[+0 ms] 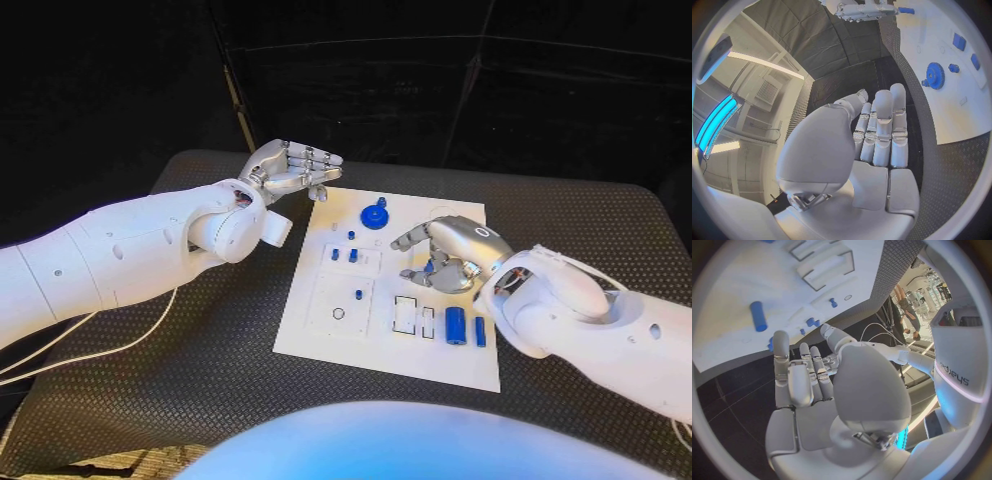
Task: Assemble the parts on the task board
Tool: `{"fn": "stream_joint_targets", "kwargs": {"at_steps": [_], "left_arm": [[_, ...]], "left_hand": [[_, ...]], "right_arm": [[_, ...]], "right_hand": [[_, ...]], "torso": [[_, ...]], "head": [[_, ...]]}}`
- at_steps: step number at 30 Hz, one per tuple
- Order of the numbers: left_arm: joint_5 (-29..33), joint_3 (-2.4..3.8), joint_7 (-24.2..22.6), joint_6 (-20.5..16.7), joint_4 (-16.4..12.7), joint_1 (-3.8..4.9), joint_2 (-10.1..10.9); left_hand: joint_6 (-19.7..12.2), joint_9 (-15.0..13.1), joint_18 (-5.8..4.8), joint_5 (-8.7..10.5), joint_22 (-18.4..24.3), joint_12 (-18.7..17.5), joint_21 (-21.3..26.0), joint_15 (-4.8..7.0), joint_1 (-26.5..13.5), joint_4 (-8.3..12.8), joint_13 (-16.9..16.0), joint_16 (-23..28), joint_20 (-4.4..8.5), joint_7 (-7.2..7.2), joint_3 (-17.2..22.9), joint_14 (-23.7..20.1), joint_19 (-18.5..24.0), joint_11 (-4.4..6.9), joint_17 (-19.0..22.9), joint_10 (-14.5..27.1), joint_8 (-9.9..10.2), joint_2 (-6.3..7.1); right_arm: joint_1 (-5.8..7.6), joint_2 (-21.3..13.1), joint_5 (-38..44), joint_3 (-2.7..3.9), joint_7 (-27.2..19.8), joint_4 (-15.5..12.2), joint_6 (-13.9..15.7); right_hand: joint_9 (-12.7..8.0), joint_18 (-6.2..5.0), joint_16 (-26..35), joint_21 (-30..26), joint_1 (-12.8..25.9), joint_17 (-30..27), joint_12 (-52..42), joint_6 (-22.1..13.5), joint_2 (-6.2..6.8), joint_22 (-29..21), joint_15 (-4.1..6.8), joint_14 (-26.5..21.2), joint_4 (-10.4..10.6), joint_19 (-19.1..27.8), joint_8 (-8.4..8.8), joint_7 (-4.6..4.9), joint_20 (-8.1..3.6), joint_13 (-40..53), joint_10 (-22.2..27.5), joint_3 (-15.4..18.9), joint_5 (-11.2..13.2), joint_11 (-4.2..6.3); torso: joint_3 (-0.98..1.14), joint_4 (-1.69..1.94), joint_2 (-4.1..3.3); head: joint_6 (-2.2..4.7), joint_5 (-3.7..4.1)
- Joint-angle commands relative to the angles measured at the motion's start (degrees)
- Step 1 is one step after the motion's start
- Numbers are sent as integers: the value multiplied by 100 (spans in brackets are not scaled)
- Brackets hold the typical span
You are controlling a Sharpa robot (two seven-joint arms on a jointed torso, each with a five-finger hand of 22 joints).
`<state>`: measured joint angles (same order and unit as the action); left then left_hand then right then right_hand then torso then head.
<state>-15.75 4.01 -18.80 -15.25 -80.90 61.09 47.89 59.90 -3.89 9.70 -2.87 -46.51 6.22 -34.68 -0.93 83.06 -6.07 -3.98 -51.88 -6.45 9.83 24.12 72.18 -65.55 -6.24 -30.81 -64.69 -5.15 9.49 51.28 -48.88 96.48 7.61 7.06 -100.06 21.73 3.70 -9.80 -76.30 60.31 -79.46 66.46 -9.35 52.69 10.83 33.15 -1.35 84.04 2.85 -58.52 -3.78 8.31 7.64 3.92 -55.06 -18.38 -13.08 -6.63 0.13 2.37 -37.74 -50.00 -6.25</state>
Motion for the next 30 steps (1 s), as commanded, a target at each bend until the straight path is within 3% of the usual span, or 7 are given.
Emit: {"fn": "stream_joint_targets", "kwargs": {"at_steps": [1, 5, 12, 21, 26, 30], "left_arm": [[23, 6, -43, 88, -7, 6, -3], [23, 6, -44, 92, -6, 6, -8], [23, 6, -44, 108, 4, 6, -17], [23, 6, -40, 128, 15, 6, -17], [23, 6, -40, 133, 20, 6, -20], [23, 6, -41, 136, 24, 6, -24]], "left_hand": [[16, 6, 71, 5, 6, -29, 20, -16, 34, 36, 9, 33, -29, 33, 13, -9, 6, -7, 7, 49, 22, 14], [18, 5, 71, 5, 7, -28, 21, -17, 35, 38, 9, 34, -30, 32, 13, -10, 6, -7, 8, 50, 21, 13], [18, 5, 71, 5, 7, -28, 21, -17, 35, 38, 9, 34, -30, 32, 13, -10, 6, -7, 8, 50, 21, 13], [18, 5, 71, 5, 7, -28, 21, -17, 35, 38, 9, 34, -30, 32, 13, -10, 6, -7, 8, 50, 21, 13], [18, 5, 71, 5, 7, -28, 21, -17, 35, 38, 9, 34, -30, 32, 13, -10, 6, -7, 8, 50, 21, 13], [22, 4, 72, 5, 9, -26, 24, -18, 34, 41, 8, 35, -31, 29, 15, -10, 5, -7, 11, 54, 18, 8]], "right_arm": [[90, -157, -236, 54, 286, 57, -564], [132, -269, -100, 85, 414, 108, -834], [152, -284, 198, 100, 556, 170, -1101], [154, -223, 389, 101, 654, 209, -1360], [153, -178, 431, 101, 625, 220, -1396], [153, -140, 442, 101, 604, 244, -1418]], "right_hand": [[10, -62, 40, -64, 23, -42, -123, -132, -8, -65, -33, 75, 23, 24, 10, -46, -1, 16, 69, 299, -41, 3], [26, -64, 67, -155, -132, -93, -392, -174, -130, -147, -21, 71, 96, -18, -12, -51, -9, 23, 181, 885, -11, 17], [39, -60, 88, -182, -232, -132, -554, -93, -242, -167, -3, 76, 156, -58, -45, -34, -20, 20, 195, 1087, 16, 31], [72, -29, 56, -78, -415, -84, -790, 254, -446, 12, 48, 125, 189, -235, -166, 43, -65, 7, -21, 1126, -1, 91], [84, 0, 33, 40, -539, -43, -840, 570, -575, 183, 81, 151, 229, -364, -249, 75, -99, -26, -405, 960, 73, 119], [76, 15, -6, 111, -609, 17, -749, 749, -622, 280, 114, 174, 271, -422, -270, 43, -127, -39, -638, 778, 159, 163]], "torso": [[-6, 18, -8], [0, 14, -14], [-4, 24, -9], [-6, 20, -10], [-2, 7, -10], [-2, 19, -6]], "head": [[0, 68], [0, 82], [0, 114], [0, 115], [0, 121], [0, 134]]}}
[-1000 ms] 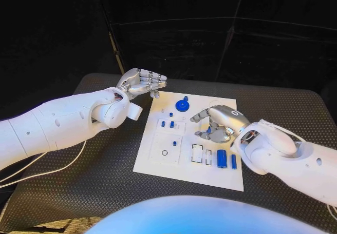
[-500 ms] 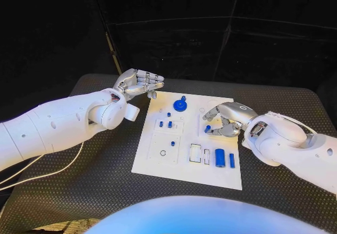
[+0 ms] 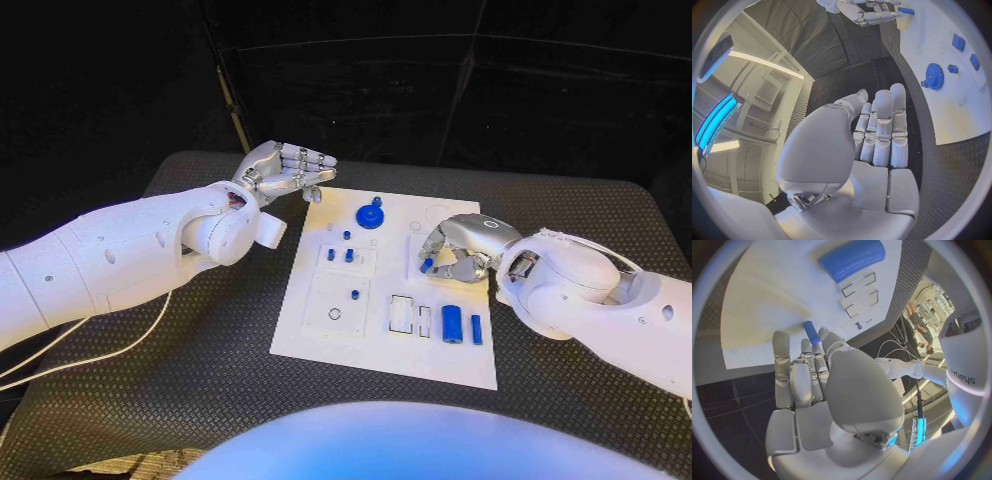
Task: Assemble the parts on the task board
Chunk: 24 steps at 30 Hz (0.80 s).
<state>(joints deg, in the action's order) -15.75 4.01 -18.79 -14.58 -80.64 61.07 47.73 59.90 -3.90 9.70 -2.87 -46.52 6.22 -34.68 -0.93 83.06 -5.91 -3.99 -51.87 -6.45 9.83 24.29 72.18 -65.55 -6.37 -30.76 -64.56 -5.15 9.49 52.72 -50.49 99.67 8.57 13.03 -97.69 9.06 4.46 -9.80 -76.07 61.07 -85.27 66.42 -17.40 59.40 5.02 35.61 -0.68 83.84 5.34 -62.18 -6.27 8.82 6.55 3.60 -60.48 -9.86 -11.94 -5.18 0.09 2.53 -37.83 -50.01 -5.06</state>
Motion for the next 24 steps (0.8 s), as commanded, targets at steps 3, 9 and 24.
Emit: {"fn": "stream_joint_targets", "kwargs": {"at_steps": [3, 9, 24], "left_arm": [[23, 6, -42, 70, 1, 7, -9], [23, 6, -40, 70, 3, 7, -8], [23, 6, -18, 71, 6, 7, -3]], "left_hand": [[22, 5, 71, 5, 10, -26, 24, -17, 34, 25, 9, 35, -31, 29, -2, -10, 5, 6, 6, 41, 18, 8], [22, 5, 71, 5, 10, -26, 24, -17, 34, 25, 9, 35, -31, 29, -2, -10, 5, 6, 6, 41, 18, 8], [22, 5, 71, 5, 10, -26, 24, -17, 34, 25, 9, 35, -31, 29, -2, -10, 5, 6, 6, 41, 18, 8]], "right_arm": [[9, 51, 130, 4, 11, 53, -208], [8, 138, 152, 4, 13, 154, -304], [5, 284, 334, 2, 81, 332, -174]], "right_hand": [[-4, 21, -48, 67, -56, 48, 126, 190, -54, 76, 71, 204, 49, -80, -34, -31, -39, -5, -240, -188, 97, 49], [-19, 32, -79, 114, -101, 94, 264, 314, -46, 137, 96, 217, 70, -109, -26, -47, -69, -3, -427, -369, 157, 80], [-46, 43, -123, 180, -184, 159, 530, 424, -7, 211, 114, 230, 30, -125, 42, -54, -91, 5, -636, -730, 277, 93]], "torso": [[3, 7, 1], [5, 0, -1], [1, 9, 4]], "head": [[1, 18], [1, 24], [1, 37]]}}
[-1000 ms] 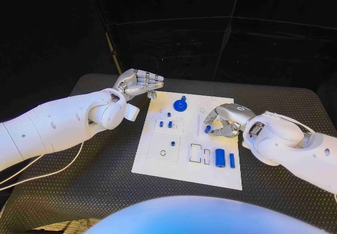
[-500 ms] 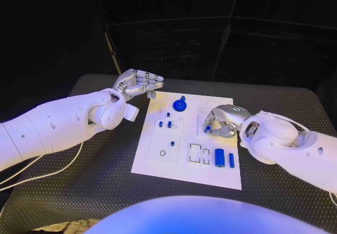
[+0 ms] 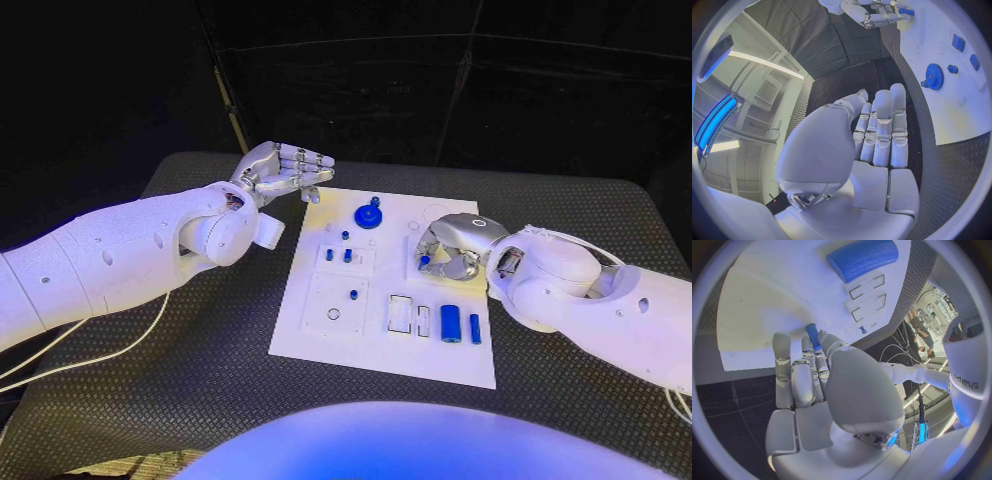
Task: Assemble the parts on the task board
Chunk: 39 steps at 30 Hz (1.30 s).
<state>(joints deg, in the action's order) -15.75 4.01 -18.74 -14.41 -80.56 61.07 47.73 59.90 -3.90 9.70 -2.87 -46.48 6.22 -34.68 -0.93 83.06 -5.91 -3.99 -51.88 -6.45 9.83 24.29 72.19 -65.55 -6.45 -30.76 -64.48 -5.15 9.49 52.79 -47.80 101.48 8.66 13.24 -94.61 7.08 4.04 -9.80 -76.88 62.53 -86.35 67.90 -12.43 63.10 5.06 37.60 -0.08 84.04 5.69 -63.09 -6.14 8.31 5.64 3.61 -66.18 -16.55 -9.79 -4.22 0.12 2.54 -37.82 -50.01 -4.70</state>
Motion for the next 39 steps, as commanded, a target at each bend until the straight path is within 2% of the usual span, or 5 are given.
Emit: {"fn": "stream_joint_targets", "kwargs": {"at_steps": [1, 18, 24, 32, 39], "left_arm": [[23, 6, -23, 54, -2, 7, -3], [23, 6, -29, 43, 9, 6, -5], [23, 6, -30, 42, 12, 4, -3], [23, 6, -35, 42, 17, 2, -27], [23, 6, -38, 43, 36, 3, -62]], "left_hand": [[22, 5, 72, 5, 6, -26, 24, -18, 34, 25, 9, 35, -31, 29, -2, -11, 5, 14, 6, 33, 18, 8], [25, 4, 72, 5, 9, -22, 28, -18, 30, 26, 8, 36, -33, 30, -1, -10, 3, 14, 10, 38, 16, 0], [25, 4, 72, 5, 9, -22, 28, -18, 30, 26, 8, 36, -33, 30, -1, -10, 3, 14, 10, 38, 16, 0], [25, 4, 72, 5, 9, -22, 28, -18, 30, 26, 8, 36, -33, 30, -1, -10, 3, 14, 10, 38, 16, 0], [28, 3, 73, 5, 10, -19, 31, -18, 31, 29, 8, 37, -33, 28, 3, -11, 2, 14, 13, 41, 14, -8]], "right_arm": [[-2, 18, 165, -7, 62, 23, 51], [-2, -272, -36, 12, -96, -590, 856], [-1, -287, -347, 213, -174, -912, 913], [-1, 70, -674, 271, -385, -949, 895], [-10, 646, -515, -34, -734, -817, 875]], "right_hand": [[-4, 45, -46, 46, -88, 18, 44, 67, -15, 26, 56, 211, -14, -40, 31, -5, -2, 6, -89, -97, 97, 0], [6, 83, -155, 245, -174, 176, 119, 224, -1, 296, 91, 248, -190, -152, 30, -25, -40, 31, -318, -462, 185, 42], [2, 89, -170, 271, -168, 198, 143, 222, 9, 330, 88, 252, -211, -163, 43, -19, -40, 29, -318, -504, 183, 36], [-2, 91, -180, 293, -160, 211, 172, 216, 23, 351, 83, 254, -242, -162, 61, -9, -38, 28, -319, -554, 178, 28], [-3, 88, -168, 294, -154, 185, 191, 214, 24, 339, 78, 249, -262, -146, 72, -4, -36, 28, -319, -589, 160, 23]], "torso": [[-1, 10, 4], [-2, 9, 17], [4, 6, 5], [-2, 6, -1], [-2, 15, 1]], "head": [[1, -1], [1, 25], [1, -7], [1, -80], [1, -120]]}}
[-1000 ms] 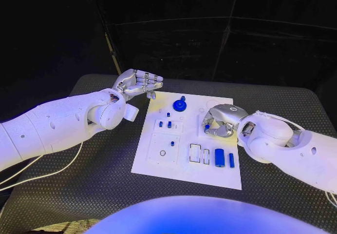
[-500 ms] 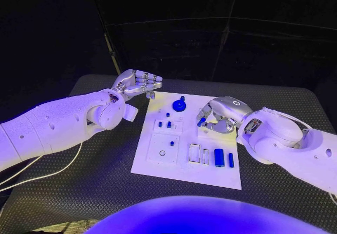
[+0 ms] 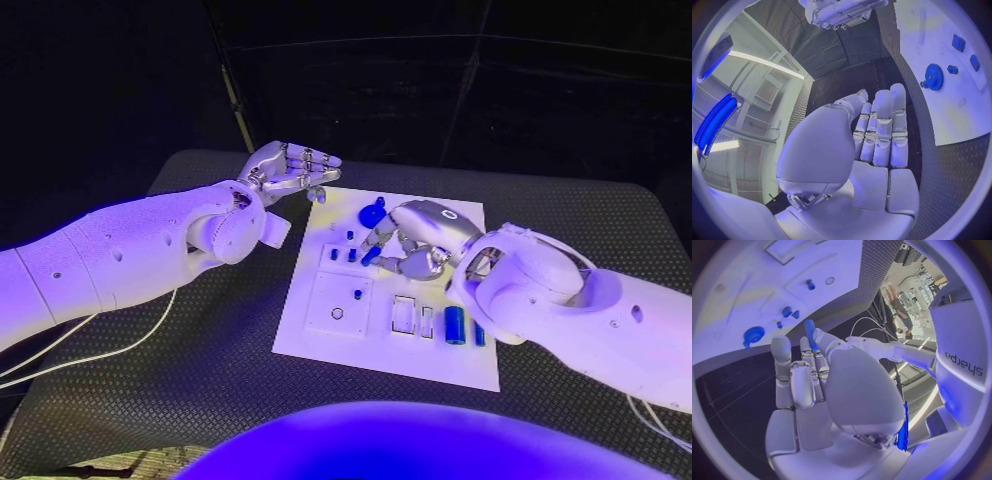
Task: Assemble the parts on the task board
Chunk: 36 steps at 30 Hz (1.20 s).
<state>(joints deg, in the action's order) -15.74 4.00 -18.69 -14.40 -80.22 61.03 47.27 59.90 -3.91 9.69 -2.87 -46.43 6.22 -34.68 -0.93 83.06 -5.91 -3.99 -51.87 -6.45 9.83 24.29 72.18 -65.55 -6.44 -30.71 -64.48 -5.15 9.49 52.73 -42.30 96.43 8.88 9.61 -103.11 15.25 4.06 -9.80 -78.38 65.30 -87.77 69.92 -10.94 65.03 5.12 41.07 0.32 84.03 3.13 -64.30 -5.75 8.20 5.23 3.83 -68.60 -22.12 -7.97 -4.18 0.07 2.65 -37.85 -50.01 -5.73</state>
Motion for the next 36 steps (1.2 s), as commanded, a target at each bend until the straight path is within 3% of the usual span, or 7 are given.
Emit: {"fn": "stream_joint_targets", "kwargs": {"at_steps": [1, 6, 11, 24, 36], "left_arm": [[22, 6, -43, 42, 5, 8, -21], [22, 7, -45, 48, 17, 8, -51], [22, 7, -43, 59, 28, 8, -82], [23, 7, -39, 72, 44, 9, -118], [23, 7, -36, 78, 51, 9, -117]], "left_hand": [[28, 3, 73, 5, 5, -19, 31, -18, 31, 29, 8, 37, -33, 28, 3, -11, 2, 14, 9, 41, 14, -8], [28, 3, 73, 5, 5, -19, 31, -18, 31, 29, 8, 37, -33, 28, 3, -11, 2, 14, 9, 41, 14, -8], [28, 3, 73, 5, 5, -19, 31, -18, 31, 29, 8, 37, -33, 28, 3, -11, 2, 14, 9, 41, 14, -8], [29, 3, 73, 5, 6, -17, 34, -18, 29, 31, 7, 38, -34, 27, 3, -10, 2, 15, 11, 43, 14, -10], [29, 3, 73, 5, 6, -17, 34, -18, 29, 31, 7, 38, -34, 27, 3, -10, 2, 15, 11, 43, 14, -10]], "right_arm": [[-5, 176, 8, -115, -407, 70, 43], [-20, 454, 62, -363, -516, 263, -39], [-49, 660, 131, -509, -552, 476, -186], [-68, 829, 337, -627, -463, 743, -458], [-69, 859, 525, -649, -314, 823, -685]], "right_hand": [[-5, 87, -18, 17, -11, -19, 43, 22, 18, -8, 38, 250, -6, -24, 33, 7, 6, 7, -76, -34, -22, 19], [-6, 84, -16, 14, 0, -23, 57, 17, 24, -21, 35, 249, -16, -10, 41, 12, 8, 6, -71, -49, -30, 14], [-7, 83, -11, 11, 6, -34, 64, 15, 25, -30, 33, 247, -20, -2, 45, 15, 9, 5, -69, -57, -33, 11], [-7, 81, -4, 10, 13, -46, 70, 16, 24, -36, 31, 244, -24, 5, 47, 17, 11, 5, -68, -64, -34, 9], [-6, 82, -6, 13, 23, -43, 75, 19, 24, -33, 30, 244, -25, 7, 48, 17, 12, 6, -69, -70, -34, 8]], "torso": [[0, 4, 5], [-1, -10, 3], [6, -15, 2], [8, -12, 5], [4, -11, 1]], "head": [[1, -16], [1, -59], [1, -86], [1, -111], [1, -114]]}}
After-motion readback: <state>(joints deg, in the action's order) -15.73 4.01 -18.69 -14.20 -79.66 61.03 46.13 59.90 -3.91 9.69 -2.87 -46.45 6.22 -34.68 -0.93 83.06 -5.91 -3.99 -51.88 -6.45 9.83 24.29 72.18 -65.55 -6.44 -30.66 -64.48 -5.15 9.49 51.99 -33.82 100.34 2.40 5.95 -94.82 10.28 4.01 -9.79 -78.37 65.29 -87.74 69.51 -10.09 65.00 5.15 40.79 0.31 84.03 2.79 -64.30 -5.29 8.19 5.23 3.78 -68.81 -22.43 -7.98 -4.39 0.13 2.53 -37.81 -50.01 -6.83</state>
